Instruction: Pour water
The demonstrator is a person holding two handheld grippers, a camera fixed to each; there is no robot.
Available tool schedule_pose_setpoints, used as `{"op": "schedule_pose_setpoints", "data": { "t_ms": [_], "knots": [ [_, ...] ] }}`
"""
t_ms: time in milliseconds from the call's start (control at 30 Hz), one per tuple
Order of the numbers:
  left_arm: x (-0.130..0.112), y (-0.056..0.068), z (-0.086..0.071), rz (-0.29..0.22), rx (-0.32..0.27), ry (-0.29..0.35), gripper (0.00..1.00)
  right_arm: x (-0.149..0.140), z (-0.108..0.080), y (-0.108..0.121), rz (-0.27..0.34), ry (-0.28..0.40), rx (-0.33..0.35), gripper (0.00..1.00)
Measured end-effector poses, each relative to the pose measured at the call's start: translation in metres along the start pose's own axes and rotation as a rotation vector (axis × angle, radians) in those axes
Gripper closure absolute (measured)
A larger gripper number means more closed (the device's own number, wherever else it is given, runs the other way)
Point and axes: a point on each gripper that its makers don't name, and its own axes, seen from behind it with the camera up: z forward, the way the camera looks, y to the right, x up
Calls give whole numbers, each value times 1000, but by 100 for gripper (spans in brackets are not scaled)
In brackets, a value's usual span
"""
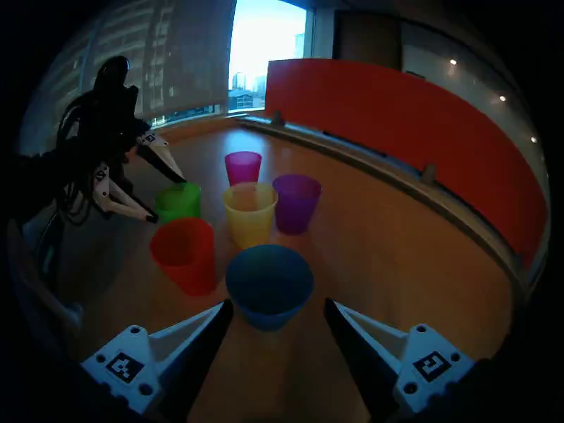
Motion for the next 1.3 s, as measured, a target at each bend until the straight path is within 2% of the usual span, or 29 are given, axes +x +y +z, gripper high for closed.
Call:
{"op": "schedule_pose_setpoints", "data": {
  "t_ms": [467, 833, 933, 967, 1067, 1300],
  "knots": [
    [0, 3, 16, 8, -14, -2, 1, 3, 29, -3, -1, 21, 4, 0],
    [-2, 0, 20, 5, -11, 0, 1, 7, 39, -1, -7, 39, -7, 0],
    [-1, 0, 22, -3, -12, 6, 1, 6, 40, -3, -10, 37, -3, 4],
    [-1, 0, 22, -6, -13, 9, 4, 5, 40, -3, -12, 36, 0, 8],
    [1, 1, 24, -15, -16, 19, 13, 6, 41, -3, -13, 35, -1, 10],
    [1, 3, 24, -18, -23, 27, 14, 5, 41, -2, -21, 39, -7, 10]
  ]
}}
